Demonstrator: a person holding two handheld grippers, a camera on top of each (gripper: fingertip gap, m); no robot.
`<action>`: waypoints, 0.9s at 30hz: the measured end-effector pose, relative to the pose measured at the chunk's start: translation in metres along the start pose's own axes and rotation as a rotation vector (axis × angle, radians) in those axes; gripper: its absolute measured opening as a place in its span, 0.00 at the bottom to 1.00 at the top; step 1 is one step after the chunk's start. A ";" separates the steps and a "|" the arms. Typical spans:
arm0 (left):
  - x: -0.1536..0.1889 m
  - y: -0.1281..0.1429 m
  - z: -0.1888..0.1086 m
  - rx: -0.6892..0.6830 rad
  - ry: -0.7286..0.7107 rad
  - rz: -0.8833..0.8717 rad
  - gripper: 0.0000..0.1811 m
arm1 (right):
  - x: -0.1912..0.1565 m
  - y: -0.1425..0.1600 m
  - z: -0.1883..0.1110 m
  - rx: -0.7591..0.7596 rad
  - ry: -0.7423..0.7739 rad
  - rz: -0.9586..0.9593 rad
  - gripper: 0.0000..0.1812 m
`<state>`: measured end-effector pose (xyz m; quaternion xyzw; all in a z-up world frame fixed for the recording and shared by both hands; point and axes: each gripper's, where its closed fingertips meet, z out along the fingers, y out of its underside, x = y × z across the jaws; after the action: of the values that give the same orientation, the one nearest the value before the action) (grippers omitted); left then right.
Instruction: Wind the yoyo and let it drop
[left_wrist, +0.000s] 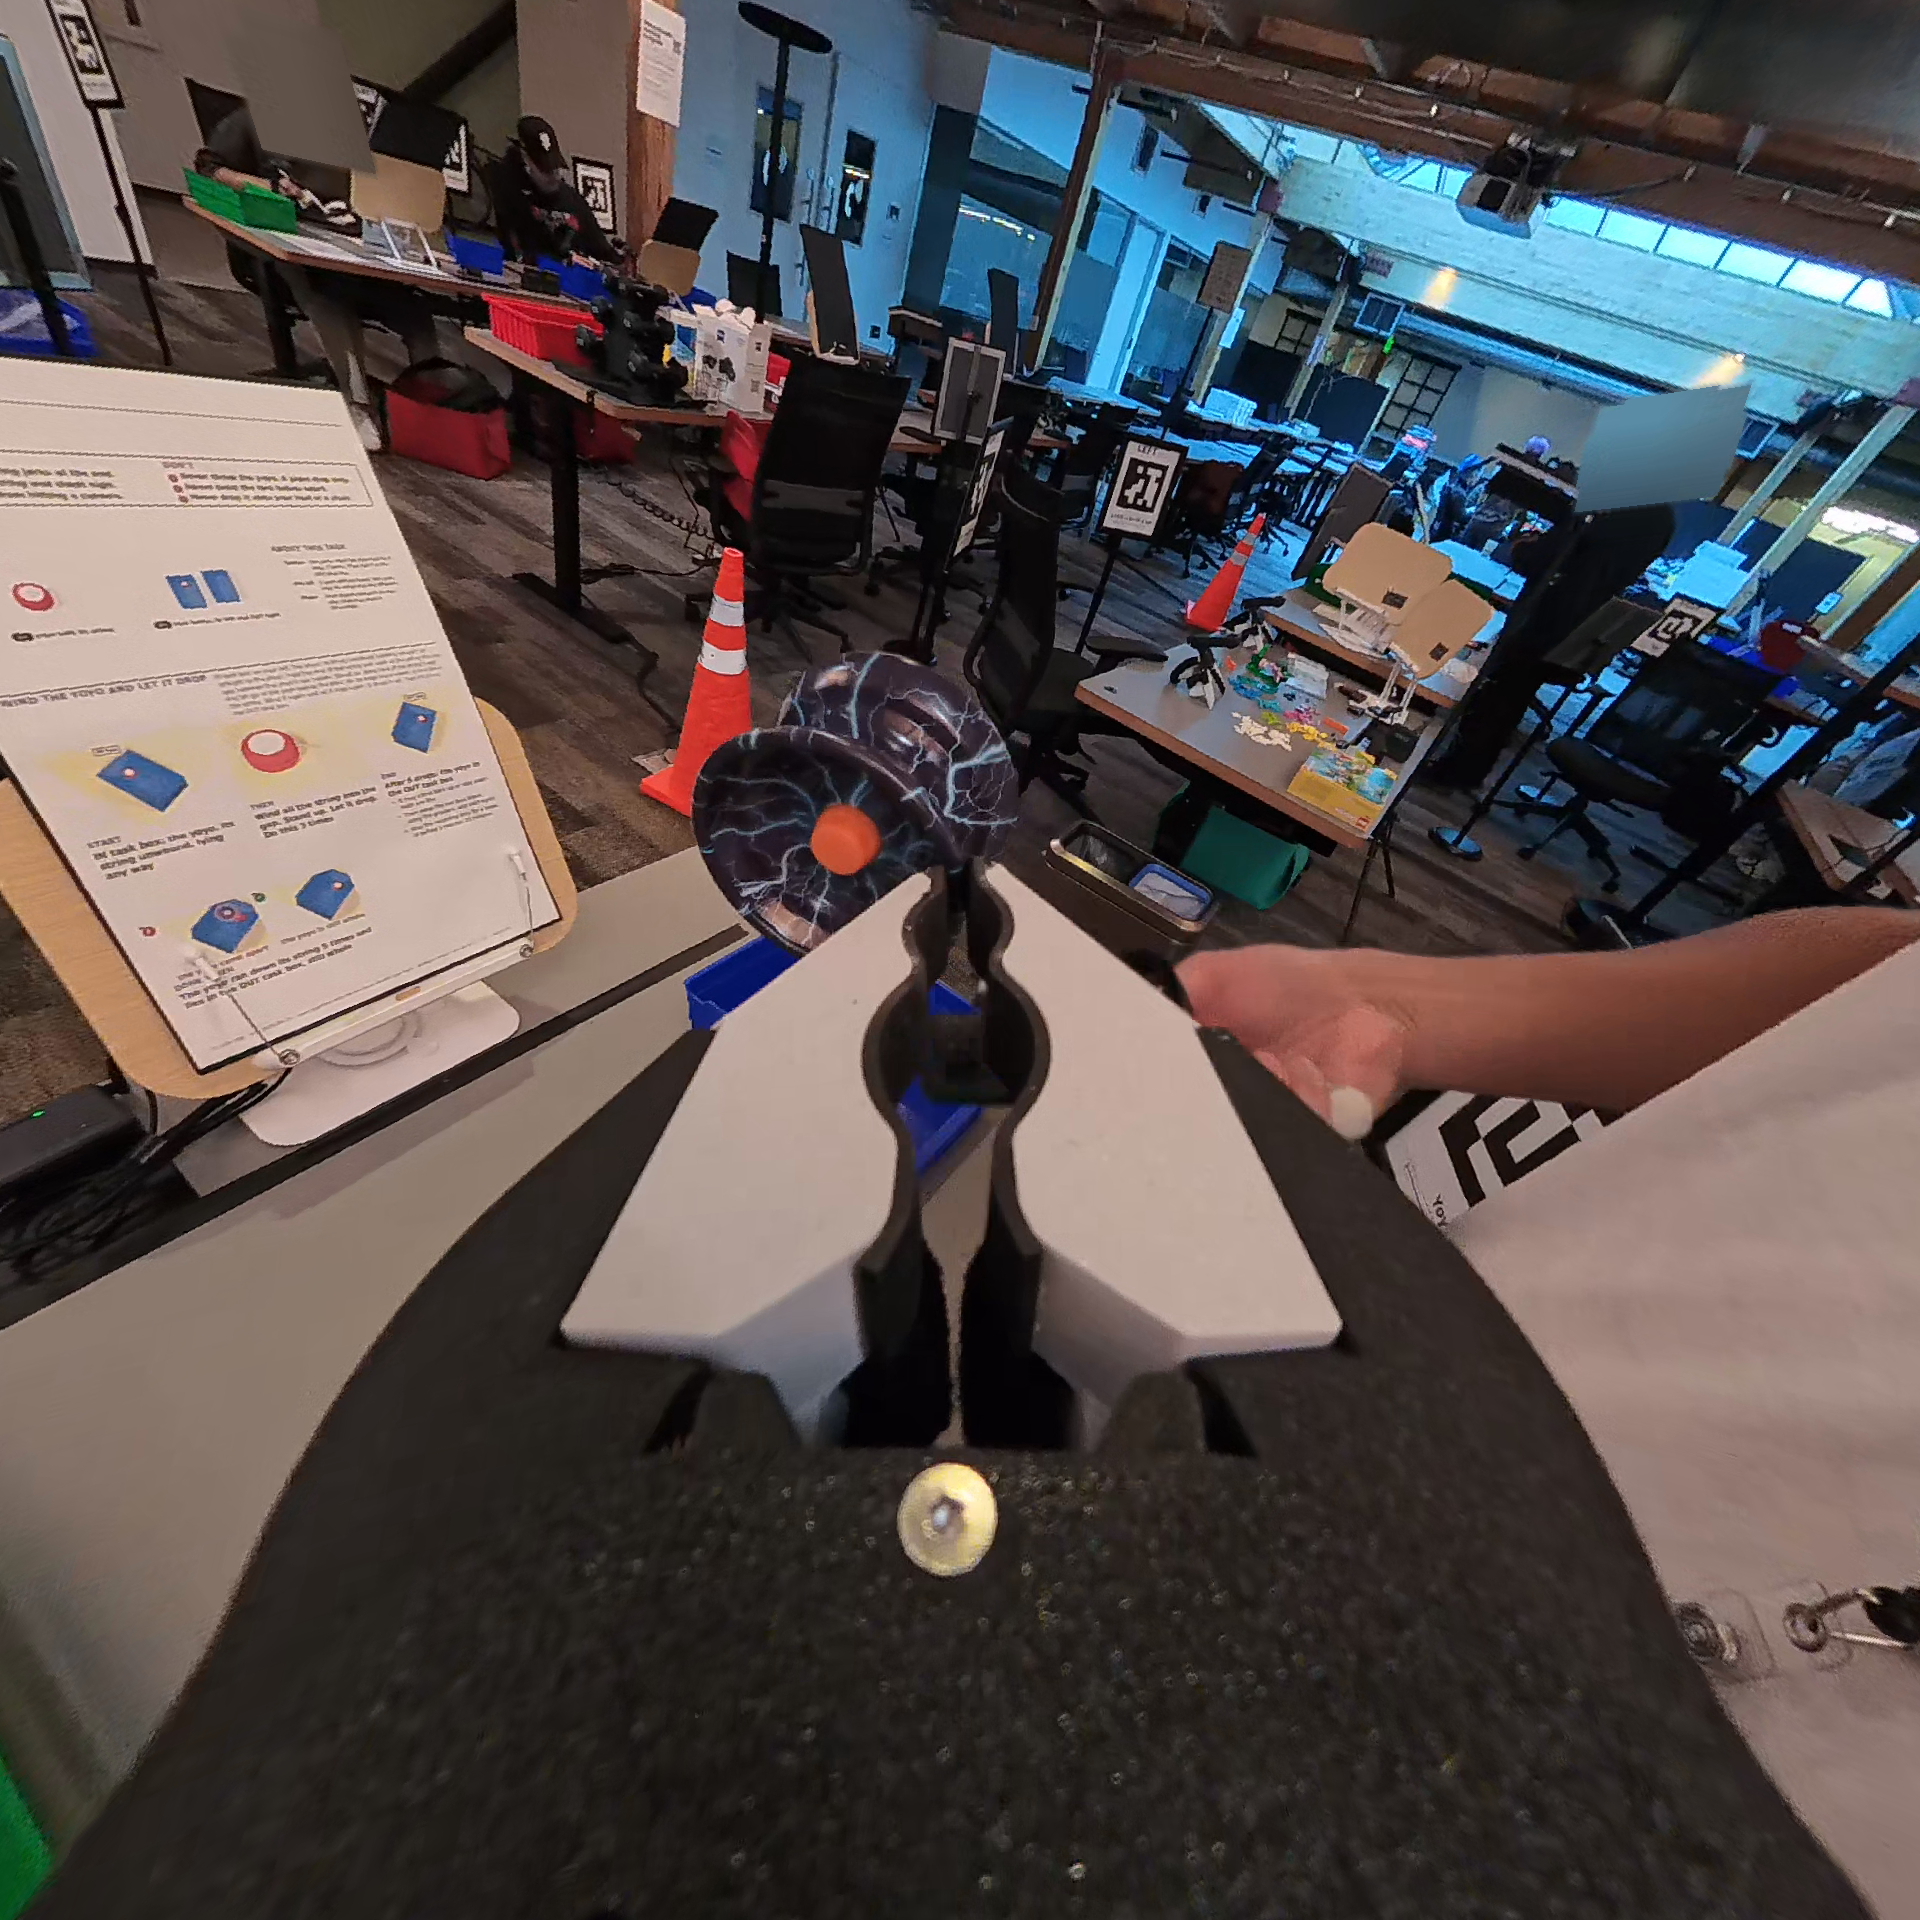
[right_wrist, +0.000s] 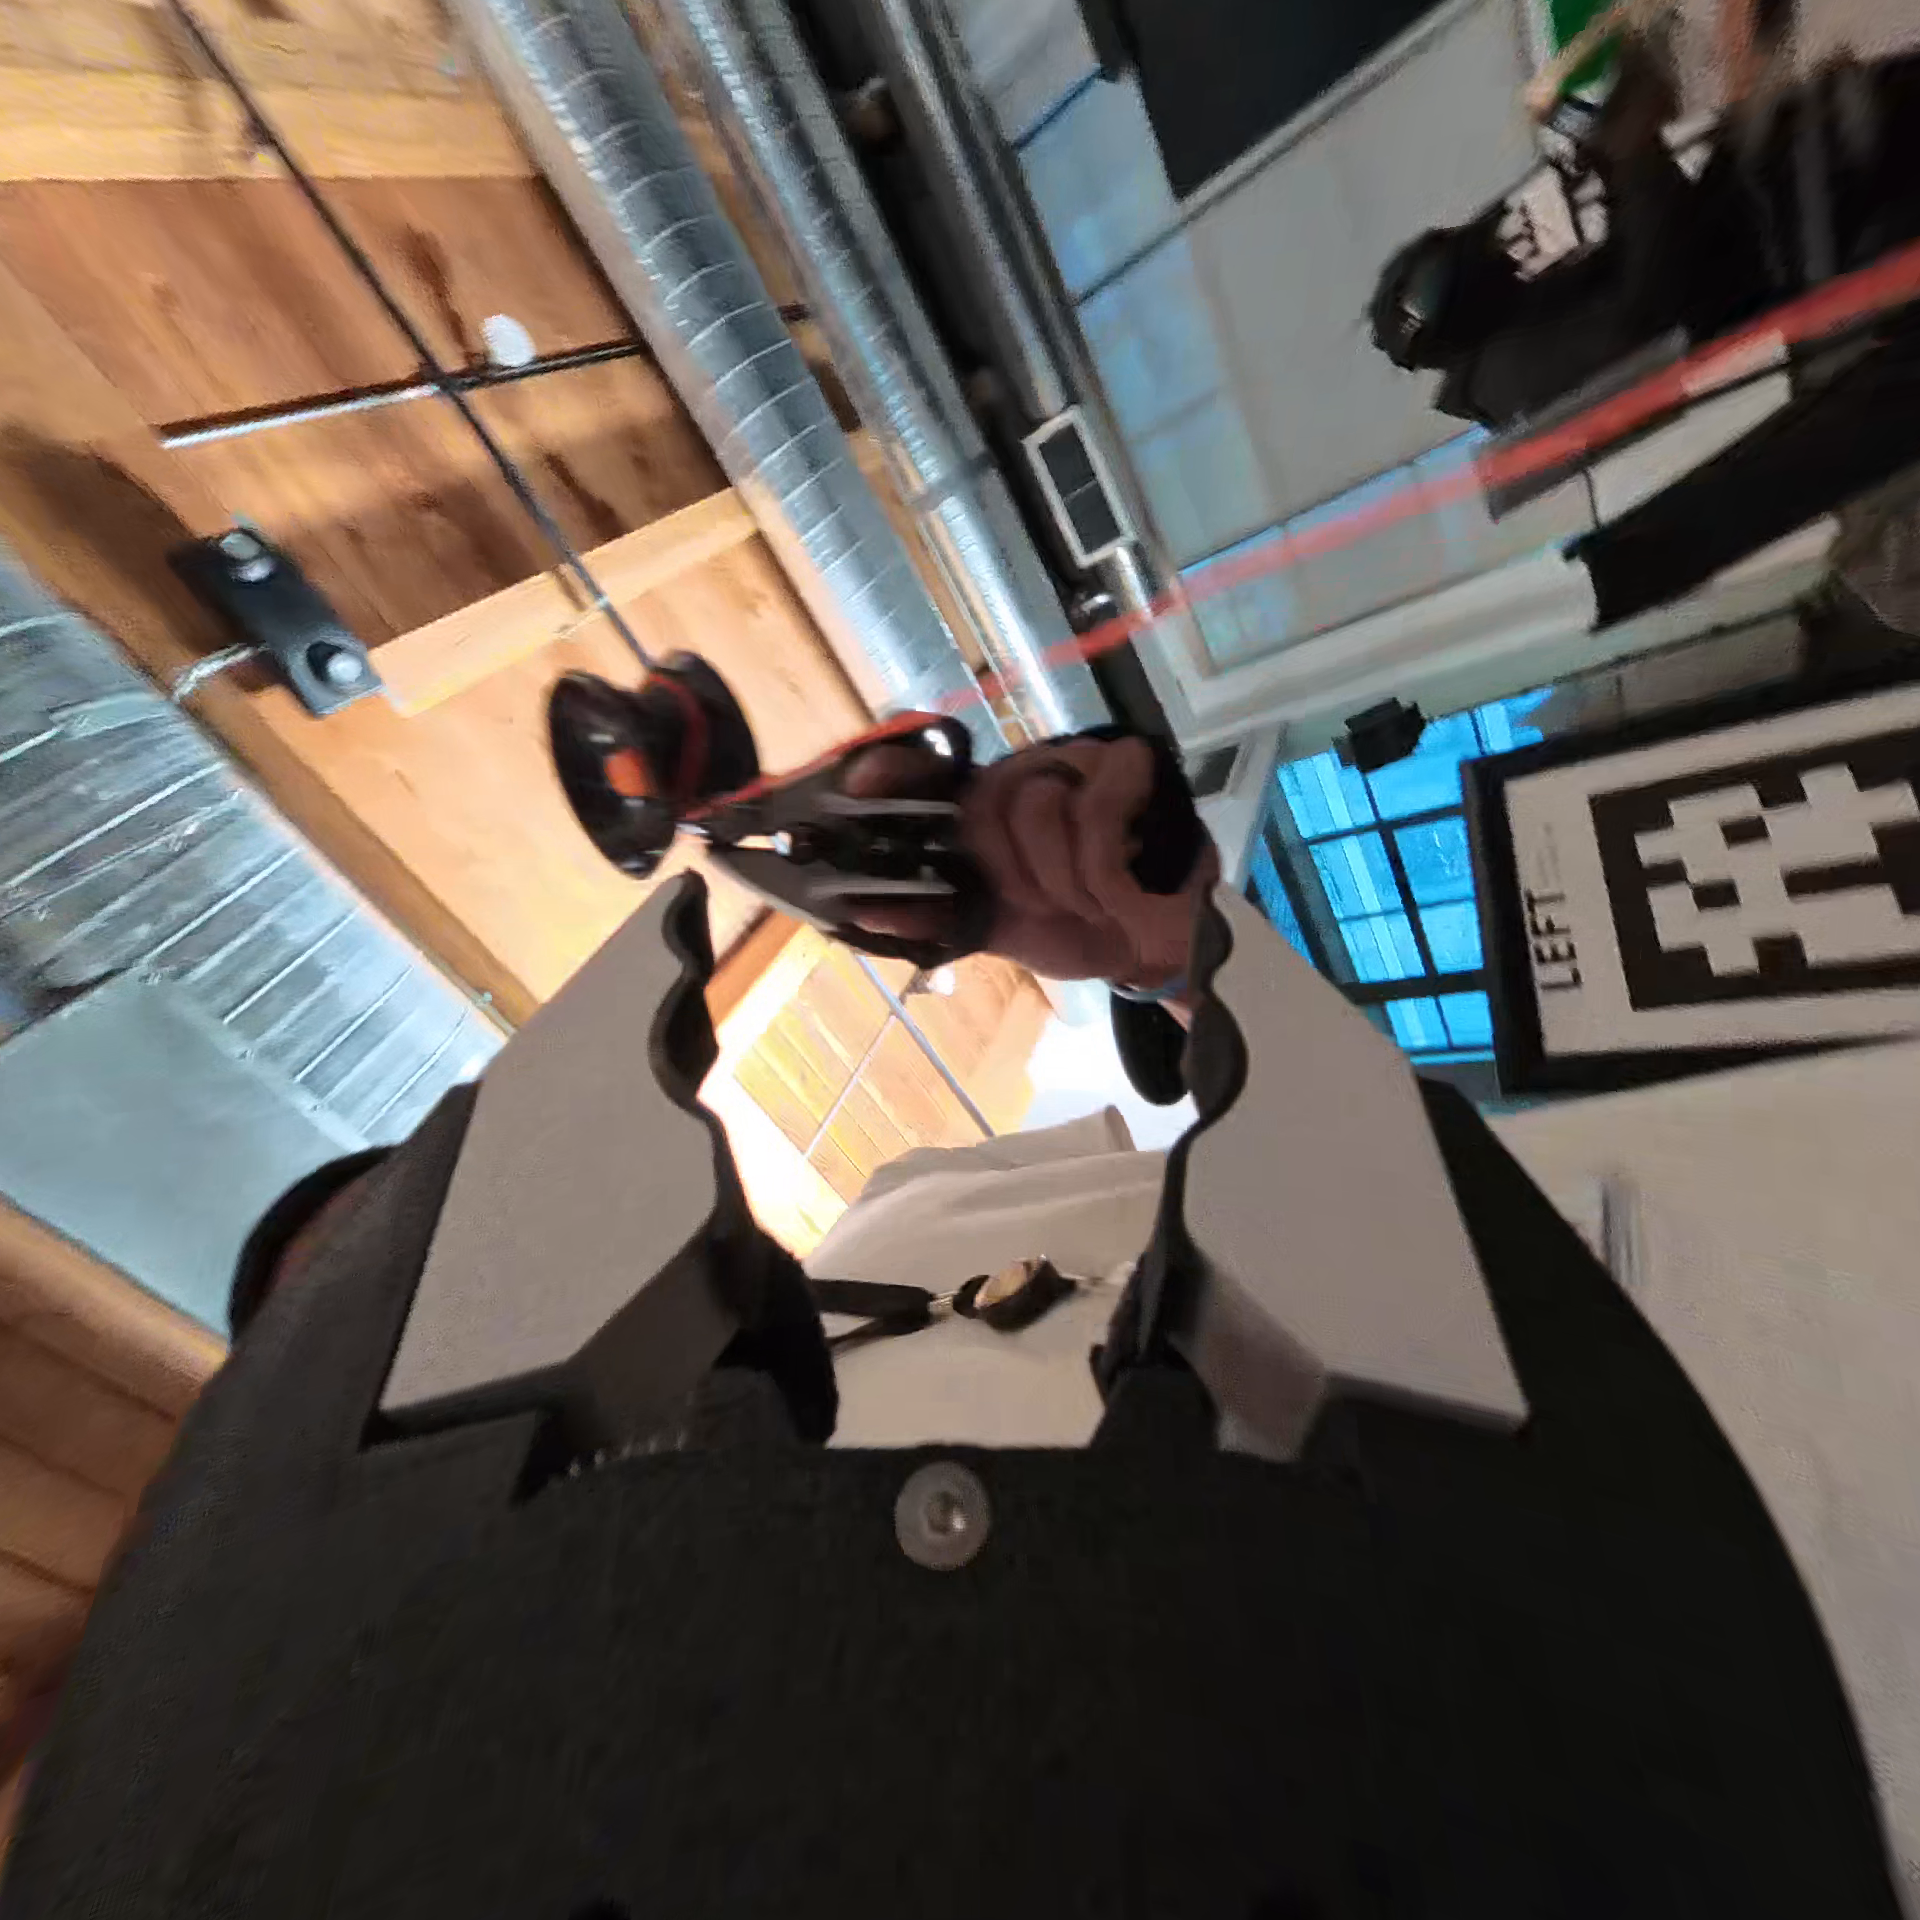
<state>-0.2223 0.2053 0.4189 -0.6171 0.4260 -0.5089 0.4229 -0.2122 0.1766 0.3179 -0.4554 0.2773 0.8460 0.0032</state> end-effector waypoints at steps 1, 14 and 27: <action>0.003 0.000 0.001 0.001 0.007 0.002 0.00 | 0.012 0.002 0.001 0.012 0.016 0.042 0.51; 0.036 0.004 0.001 -0.010 0.086 -0.004 0.00 | 0.068 -0.049 0.006 0.038 0.072 0.166 0.30; 0.054 0.028 -0.005 -0.087 0.164 -0.042 0.00 | -0.014 -0.096 -0.008 0.032 0.103 -0.290 0.00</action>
<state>-0.2234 0.1458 0.4075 -0.6000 0.4677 -0.5474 0.3486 -0.1730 0.2574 0.2803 -0.5332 0.2218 0.8078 0.1183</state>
